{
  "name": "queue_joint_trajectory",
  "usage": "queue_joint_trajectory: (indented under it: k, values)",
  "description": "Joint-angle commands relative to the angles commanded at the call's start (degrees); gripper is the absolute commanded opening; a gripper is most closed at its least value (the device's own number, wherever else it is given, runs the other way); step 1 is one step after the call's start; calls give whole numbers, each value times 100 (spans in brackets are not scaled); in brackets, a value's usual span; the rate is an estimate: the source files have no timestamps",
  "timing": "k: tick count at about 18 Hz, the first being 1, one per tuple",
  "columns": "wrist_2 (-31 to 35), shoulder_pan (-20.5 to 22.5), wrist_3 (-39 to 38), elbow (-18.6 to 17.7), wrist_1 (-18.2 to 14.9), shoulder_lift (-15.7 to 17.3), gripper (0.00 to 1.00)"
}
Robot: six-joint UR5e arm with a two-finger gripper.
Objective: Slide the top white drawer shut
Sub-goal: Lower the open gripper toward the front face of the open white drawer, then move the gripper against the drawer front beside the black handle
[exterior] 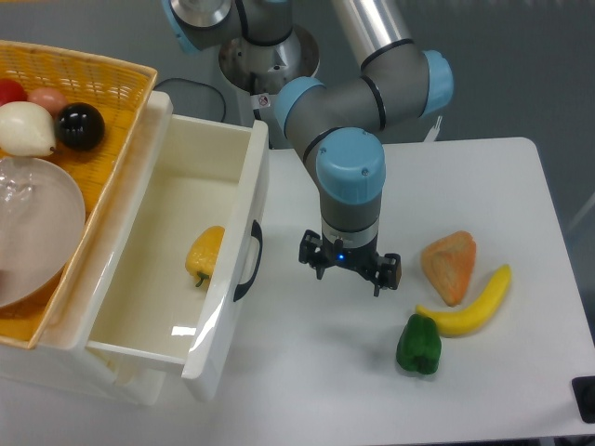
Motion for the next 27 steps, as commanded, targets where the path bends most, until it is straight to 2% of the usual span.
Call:
queue_joint_trajectory:
  k: [4, 11, 27]
  values:
    - [-161, -8, -396, 0, -44, -18, 100]
    - [-187, -228, -414, -35, -44, -27, 100]
    - [-310, -280, -485, -44, -70, -27, 100]
